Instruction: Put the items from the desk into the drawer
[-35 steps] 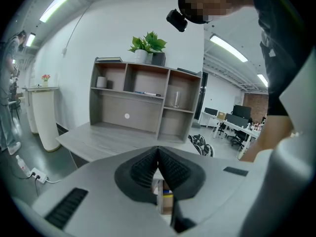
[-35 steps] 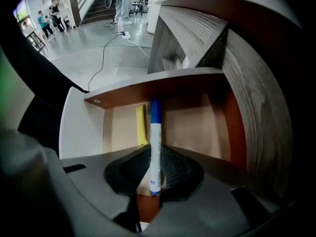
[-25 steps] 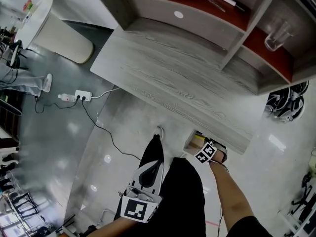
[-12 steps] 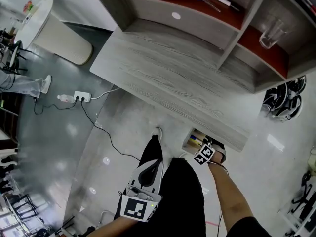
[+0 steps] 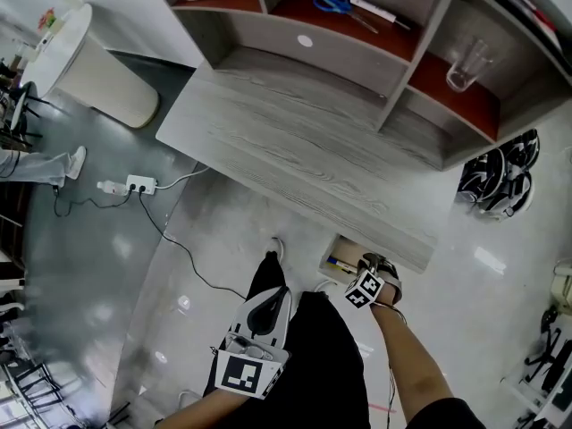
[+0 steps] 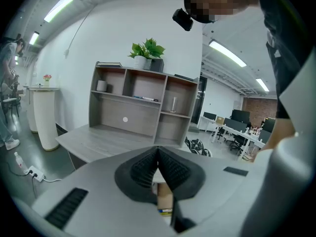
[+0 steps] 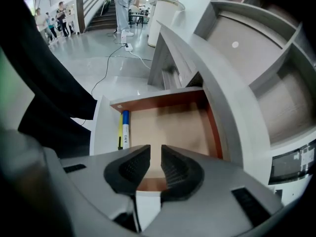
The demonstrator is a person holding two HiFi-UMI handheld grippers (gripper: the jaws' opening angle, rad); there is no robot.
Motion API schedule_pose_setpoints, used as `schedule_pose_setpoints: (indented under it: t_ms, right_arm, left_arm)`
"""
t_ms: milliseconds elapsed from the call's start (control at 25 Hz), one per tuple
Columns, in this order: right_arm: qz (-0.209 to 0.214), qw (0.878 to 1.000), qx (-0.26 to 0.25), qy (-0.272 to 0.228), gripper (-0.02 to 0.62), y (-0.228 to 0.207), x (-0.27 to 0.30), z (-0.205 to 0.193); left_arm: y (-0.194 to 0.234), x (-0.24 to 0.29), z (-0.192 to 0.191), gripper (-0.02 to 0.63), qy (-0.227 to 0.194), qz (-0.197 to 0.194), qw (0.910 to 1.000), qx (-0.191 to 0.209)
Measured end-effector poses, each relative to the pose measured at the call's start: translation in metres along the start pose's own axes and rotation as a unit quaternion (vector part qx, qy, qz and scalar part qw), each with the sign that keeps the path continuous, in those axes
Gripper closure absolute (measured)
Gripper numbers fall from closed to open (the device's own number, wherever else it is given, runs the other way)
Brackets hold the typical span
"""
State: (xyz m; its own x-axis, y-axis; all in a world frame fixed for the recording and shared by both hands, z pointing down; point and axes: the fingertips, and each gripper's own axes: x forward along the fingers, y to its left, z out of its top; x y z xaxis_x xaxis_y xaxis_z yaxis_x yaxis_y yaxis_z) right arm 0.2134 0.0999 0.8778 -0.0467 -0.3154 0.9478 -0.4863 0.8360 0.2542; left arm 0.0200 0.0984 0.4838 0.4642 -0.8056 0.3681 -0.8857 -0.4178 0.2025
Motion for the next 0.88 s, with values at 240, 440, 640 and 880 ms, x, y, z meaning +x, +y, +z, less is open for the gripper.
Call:
schedule_pose_setpoints:
  t_ms: [240, 440, 640, 880]
  right_arm:
    - [0.007, 0.994, 0.105, -0.041, 0.517, -0.004, -0.042, 0.012]
    - [0.011, 0.968, 0.234, -0.089, 0.517, -0.020, -0.087, 0.018]
    - [-0.018, 0.944, 0.296, -0.143, 0.517, -0.042, -0.146, 0.027]
    - [-0.070, 0.926, 0.300, -0.220, 0.517, -0.061, -0.226, 0.051]
  left_arm:
    - [-0.008, 0.000, 0.014, 0.594, -0.016, -0.016, 0.9997, 0.009]
    - [-0.017, -0.001, 0.025, 0.592, -0.030, -0.035, 0.9988, 0.019]
    - [-0.027, -0.002, 0.037, 0.592, -0.040, -0.056, 0.9973, 0.025]
    - [-0.035, -0.003, 0.049, 0.594, -0.051, -0.081, 0.9949, 0.032]
